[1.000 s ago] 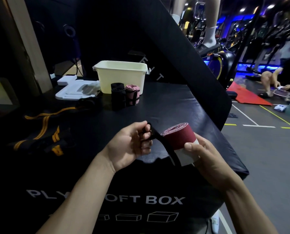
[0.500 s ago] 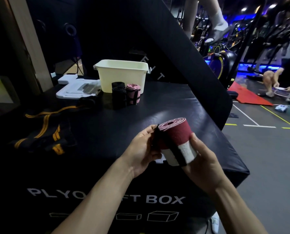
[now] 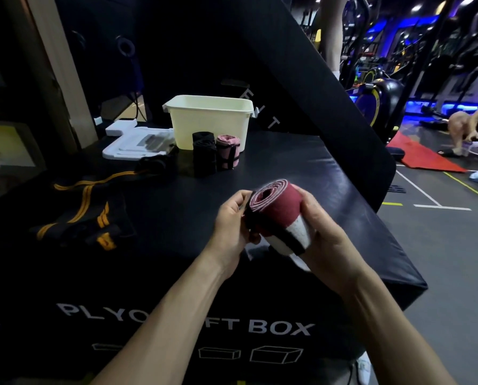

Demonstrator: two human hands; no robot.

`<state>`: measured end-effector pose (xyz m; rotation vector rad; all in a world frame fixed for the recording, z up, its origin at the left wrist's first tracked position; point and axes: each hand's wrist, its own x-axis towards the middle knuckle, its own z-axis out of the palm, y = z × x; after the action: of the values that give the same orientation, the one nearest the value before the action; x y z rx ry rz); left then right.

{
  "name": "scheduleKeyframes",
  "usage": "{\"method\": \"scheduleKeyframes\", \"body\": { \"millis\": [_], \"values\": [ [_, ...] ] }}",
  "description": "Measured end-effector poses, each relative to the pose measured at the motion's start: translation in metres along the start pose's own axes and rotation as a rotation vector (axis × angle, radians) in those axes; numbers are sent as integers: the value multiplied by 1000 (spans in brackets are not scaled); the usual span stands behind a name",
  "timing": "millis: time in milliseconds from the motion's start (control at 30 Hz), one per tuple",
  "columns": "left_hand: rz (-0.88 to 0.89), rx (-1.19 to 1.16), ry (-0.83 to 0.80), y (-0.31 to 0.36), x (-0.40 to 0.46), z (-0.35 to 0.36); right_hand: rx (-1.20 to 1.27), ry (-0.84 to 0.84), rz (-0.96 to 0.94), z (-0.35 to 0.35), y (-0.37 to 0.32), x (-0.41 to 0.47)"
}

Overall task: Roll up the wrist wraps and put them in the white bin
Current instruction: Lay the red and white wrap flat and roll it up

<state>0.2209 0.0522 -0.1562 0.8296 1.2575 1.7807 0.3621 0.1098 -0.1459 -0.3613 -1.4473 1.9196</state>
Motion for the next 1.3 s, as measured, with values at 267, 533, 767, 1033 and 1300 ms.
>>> {"method": "scheduleKeyframes", "body": {
  "millis": [267, 533, 767, 1033, 1300],
  "values": [
    [20, -91, 160, -10, 6, 1, -634, 309, -415, -5, 15, 8],
    [-56, -49, 194, -12, -1, 15, -1130, 282, -481, -3, 27, -4],
    [1, 16, 267, -13, 2, 12, -1319, 248, -445, -5, 32, -6],
    [16, 148, 188, -4, 1, 4, -1049, 234, -421, -7, 29, -10],
    [39, 145, 224, -8, 6, 3, -793, 194, -325, 0, 24, -13]
  ]
}}
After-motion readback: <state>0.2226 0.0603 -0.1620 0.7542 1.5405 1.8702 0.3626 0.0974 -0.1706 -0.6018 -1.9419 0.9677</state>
